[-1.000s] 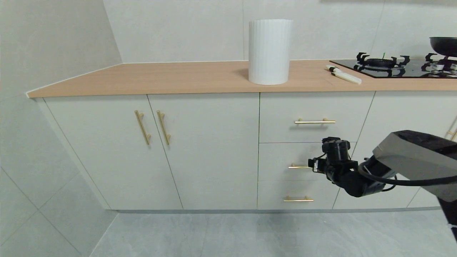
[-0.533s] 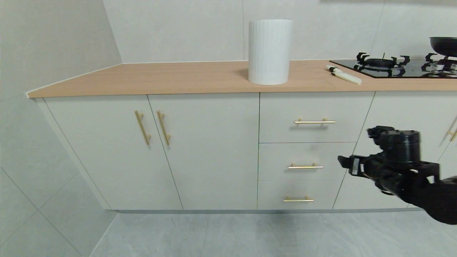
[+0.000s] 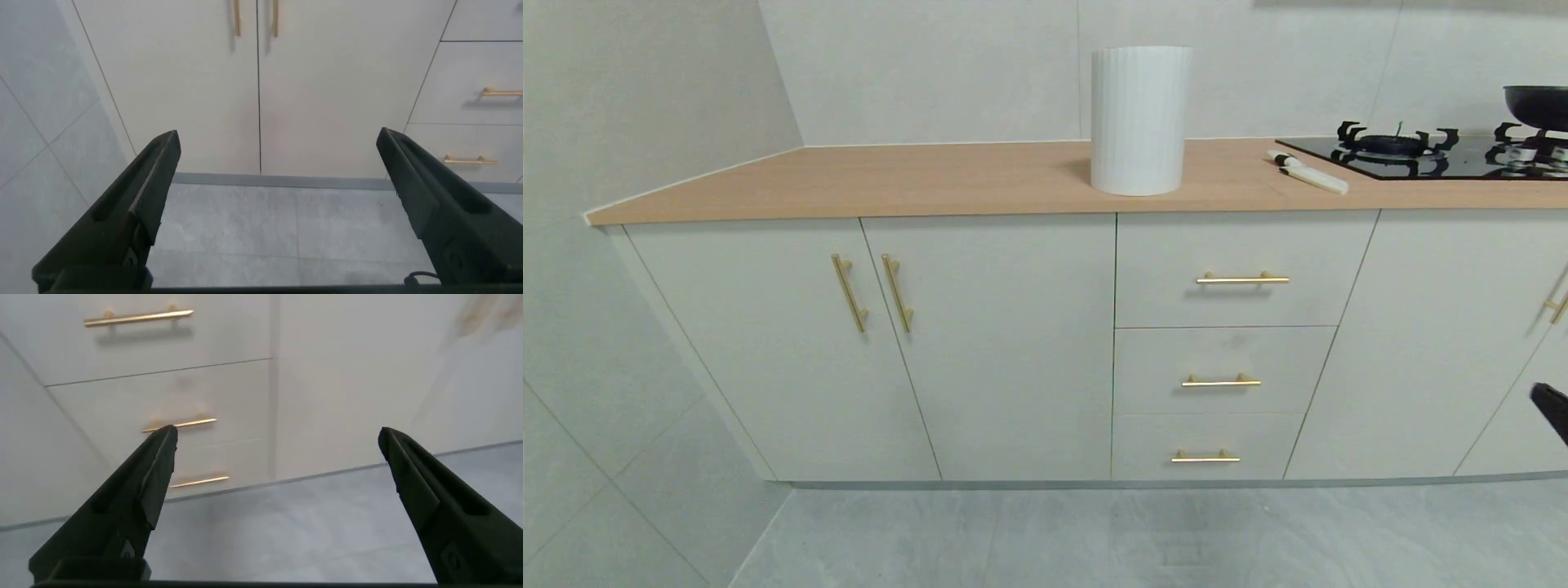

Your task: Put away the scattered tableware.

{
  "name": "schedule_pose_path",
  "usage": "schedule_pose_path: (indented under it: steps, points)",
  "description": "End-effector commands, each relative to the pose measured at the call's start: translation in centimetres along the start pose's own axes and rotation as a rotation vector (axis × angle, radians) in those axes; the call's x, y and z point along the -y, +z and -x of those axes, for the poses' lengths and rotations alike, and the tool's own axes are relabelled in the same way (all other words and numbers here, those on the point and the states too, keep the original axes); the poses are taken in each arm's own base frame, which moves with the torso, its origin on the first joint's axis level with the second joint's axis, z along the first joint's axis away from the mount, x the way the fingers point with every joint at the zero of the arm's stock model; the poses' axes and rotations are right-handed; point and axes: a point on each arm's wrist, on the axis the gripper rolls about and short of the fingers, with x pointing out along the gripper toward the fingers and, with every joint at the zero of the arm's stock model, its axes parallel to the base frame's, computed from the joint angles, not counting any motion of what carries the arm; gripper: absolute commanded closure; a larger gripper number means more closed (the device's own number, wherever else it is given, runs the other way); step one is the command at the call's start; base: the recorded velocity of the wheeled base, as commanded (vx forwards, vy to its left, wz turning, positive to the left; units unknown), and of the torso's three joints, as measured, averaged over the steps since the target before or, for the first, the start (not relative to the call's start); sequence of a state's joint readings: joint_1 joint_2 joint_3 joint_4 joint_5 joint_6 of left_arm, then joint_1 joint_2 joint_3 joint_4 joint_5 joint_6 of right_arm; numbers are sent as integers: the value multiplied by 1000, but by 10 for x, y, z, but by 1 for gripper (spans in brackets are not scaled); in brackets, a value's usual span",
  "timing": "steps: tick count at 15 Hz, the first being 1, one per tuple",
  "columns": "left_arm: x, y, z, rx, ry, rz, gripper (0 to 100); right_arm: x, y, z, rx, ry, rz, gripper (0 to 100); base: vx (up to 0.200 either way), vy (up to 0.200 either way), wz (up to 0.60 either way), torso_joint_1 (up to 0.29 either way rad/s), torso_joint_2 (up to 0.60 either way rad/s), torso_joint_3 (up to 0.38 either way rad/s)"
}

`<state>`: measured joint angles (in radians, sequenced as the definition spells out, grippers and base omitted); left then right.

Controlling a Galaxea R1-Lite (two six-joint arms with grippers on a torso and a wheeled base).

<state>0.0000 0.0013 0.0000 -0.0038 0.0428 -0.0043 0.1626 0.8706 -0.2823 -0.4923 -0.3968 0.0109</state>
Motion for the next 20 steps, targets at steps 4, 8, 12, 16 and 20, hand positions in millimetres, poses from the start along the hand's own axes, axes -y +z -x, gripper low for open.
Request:
schedule_pose_path:
  steps: [4, 8, 12, 16, 20]
  points:
    - [0, 0, 0, 1, 0, 0, 0, 47, -18, 120, 171, -124, 10, 0, 0, 0, 0, 0, 0, 0]
    - [0, 0, 0, 1, 0, 0, 0, 51, -45, 146, 202, -136, 49, 0, 0, 0, 0, 0, 0, 0]
    - [0, 0, 0, 1, 0, 0, 0, 44, -62, 139, 187, 32, 48, 0, 0, 0, 0, 0, 0, 0]
    - [0, 0, 0, 1, 0, 0, 0, 37, -83, 124, 135, 185, -71, 0, 0, 0, 0, 0, 0, 0]
    - [0, 0, 0, 1, 0, 0, 0, 31, -115, 103, 136, 240, -58, 0, 0, 0, 0, 0, 0, 0]
